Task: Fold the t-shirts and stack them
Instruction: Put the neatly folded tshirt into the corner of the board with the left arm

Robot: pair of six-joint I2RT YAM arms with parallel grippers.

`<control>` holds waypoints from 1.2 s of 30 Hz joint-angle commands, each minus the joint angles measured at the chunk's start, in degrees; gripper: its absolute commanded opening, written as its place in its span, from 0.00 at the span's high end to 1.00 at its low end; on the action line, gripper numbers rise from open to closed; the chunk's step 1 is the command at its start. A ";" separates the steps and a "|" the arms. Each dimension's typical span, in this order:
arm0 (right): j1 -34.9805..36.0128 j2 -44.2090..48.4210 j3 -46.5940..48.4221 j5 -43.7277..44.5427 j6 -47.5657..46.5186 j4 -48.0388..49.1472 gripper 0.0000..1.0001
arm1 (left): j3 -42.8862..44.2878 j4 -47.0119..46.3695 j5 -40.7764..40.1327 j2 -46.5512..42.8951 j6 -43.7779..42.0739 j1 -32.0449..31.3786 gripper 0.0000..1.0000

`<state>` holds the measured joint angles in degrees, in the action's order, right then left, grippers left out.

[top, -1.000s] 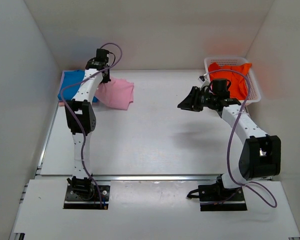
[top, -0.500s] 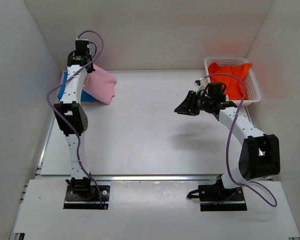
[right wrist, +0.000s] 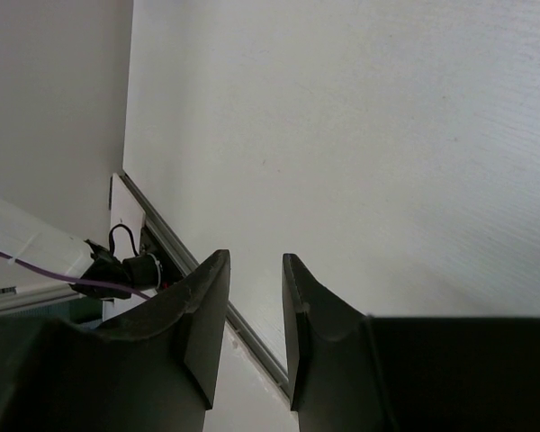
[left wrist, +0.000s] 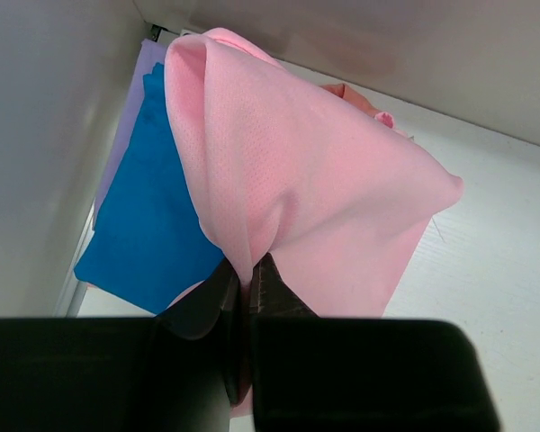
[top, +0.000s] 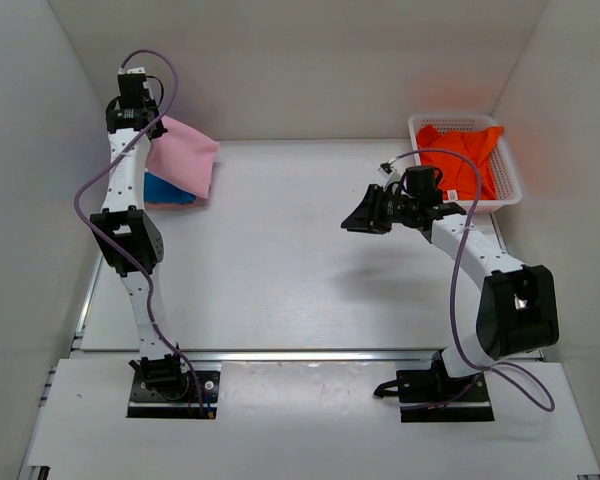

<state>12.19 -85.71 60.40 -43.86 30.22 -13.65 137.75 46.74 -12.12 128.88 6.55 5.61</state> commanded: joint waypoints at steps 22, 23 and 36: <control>2.05 -3.14 2.00 -0.18 -0.68 -0.23 0.73 | 0.92 -3.77 3.51 0.75 2.77 7.84 0.83; 2.05 -3.06 1.91 -0.35 -0.60 -0.41 0.74 | 2.42 -3.07 3.16 1.28 3.12 7.84 0.77; 3.37 0.90 -3.79 7.11 -3.05 -3.31 0.55 | -12.65 1.68 23.69 -14.52 11.99 6.80 0.01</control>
<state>15.29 -87.96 58.06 -40.05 28.82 -15.84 130.08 45.28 -0.16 122.87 15.25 13.30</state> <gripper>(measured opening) 0.448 0.986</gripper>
